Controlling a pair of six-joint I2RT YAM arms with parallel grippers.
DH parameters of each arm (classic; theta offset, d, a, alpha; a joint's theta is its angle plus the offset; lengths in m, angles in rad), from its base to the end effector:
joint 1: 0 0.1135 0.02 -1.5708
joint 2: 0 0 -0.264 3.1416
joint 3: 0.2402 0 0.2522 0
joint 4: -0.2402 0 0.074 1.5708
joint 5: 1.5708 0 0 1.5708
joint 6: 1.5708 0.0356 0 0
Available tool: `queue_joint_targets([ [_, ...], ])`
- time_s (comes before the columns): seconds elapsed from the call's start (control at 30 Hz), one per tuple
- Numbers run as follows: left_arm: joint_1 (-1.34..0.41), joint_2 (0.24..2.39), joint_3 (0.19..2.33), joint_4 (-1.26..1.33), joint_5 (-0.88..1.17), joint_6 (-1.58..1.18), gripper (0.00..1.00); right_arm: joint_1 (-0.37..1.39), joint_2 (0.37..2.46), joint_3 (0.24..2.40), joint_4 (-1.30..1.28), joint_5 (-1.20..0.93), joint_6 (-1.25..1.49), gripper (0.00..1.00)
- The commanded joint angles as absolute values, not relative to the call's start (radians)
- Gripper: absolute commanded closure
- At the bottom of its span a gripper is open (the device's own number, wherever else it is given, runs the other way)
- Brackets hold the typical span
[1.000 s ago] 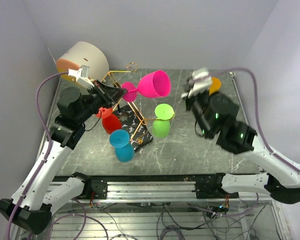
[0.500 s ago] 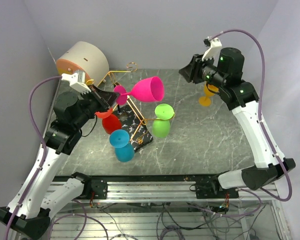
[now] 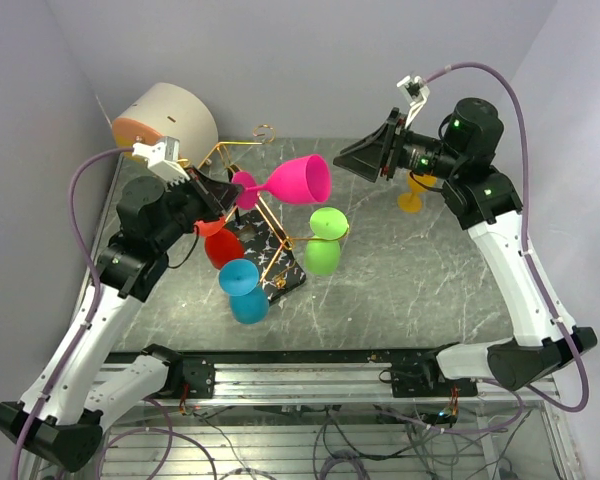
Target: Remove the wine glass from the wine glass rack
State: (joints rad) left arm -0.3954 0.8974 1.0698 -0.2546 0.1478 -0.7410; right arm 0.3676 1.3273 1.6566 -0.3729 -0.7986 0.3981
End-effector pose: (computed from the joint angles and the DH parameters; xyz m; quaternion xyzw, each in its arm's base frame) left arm 0.1782 -0.0800 0.4120 -0.0768 0.7312 -0.4093 0.5402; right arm 0.2405 0.1199 0.5014 -0.2587 0.6696 0.4985 0.4861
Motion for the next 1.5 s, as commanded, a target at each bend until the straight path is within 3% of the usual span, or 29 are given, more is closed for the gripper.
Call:
queue_joint_targets([
  [0.0, -0.396, 0.913, 1.126, -0.187, 0.186, -0.739, 0.93, 0.363, 1.337, 1.637, -0.344, -0.856, 0.415, 0.59],
  [0.57, -0.396, 0.983, 1.16, -0.146, 0.233, -0.755, 0.93, 0.415, 1.418, 1.692, -0.396, -0.819, 0.38, 0.63],
  [0.6, -0.396, 0.988, 1.164, -0.144, 0.236, -0.754, 0.93, 0.421, 1.424, 1.697, -0.402, -0.815, 0.377, 0.65],
  [0.63, -0.396, 0.992, 1.167, -0.144, 0.239, -0.753, 0.93, 0.425, 1.429, 1.702, -0.405, -0.808, 0.374, 0.74],
  [0.7, -0.396, 1.0, 1.177, -0.148, 0.24, -0.749, 0.93, 0.428, 1.436, 1.714, -0.413, -0.784, 0.378, 1.0],
  [0.77, -0.395, 1.005, 1.184, -0.153, 0.239, -0.743, 0.93, 0.428, 1.435, 1.728, -0.433, -0.73, 0.373, 1.0],
  [0.8, -0.396, 1.009, 1.189, -0.158, 0.235, -0.739, 0.91, 0.428, 1.431, 1.732, -0.437, -0.697, 0.373, 1.0],
  [0.83, -0.396, 1.011, 1.194, -0.167, 0.233, -0.734, 0.81, 0.427, 1.423, 1.733, -0.436, -0.664, 0.374, 1.0],
  [0.9, -0.395, 1.02, 1.213, -0.198, 0.219, -0.718, 0.53, 0.424, 1.41, 1.743, -0.434, -0.603, 0.373, 1.0],
  [0.93, -0.396, 1.024, 1.222, -0.209, 0.216, -0.706, 0.48, 0.423, 1.406, 1.754, -0.437, -0.575, 0.373, 1.0],
  [1.07, -0.396, 1.023, 1.26, -0.261, 0.16, -0.662, 0.43, 0.397, 1.405, 1.828, -0.456, -0.439, 0.365, 1.0],
  [1.2, -0.395, 0.989, 1.28, -0.319, 0.064, -0.587, 0.45, 0.333, 1.462, 1.977, -0.526, -0.275, 0.343, 1.0],
  [1.3, -0.396, 0.943, 1.263, -0.342, -0.019, -0.524, 0.46, 0.245, 1.603, 2.142, -0.648, -0.117, 0.327, 1.0],
  [1.47, -0.396, 0.852, 1.202, -0.368, -0.158, -0.436, 0.47, 0.003, 1.814, 2.302, -0.744, -0.103, 0.42, 1.0],
])
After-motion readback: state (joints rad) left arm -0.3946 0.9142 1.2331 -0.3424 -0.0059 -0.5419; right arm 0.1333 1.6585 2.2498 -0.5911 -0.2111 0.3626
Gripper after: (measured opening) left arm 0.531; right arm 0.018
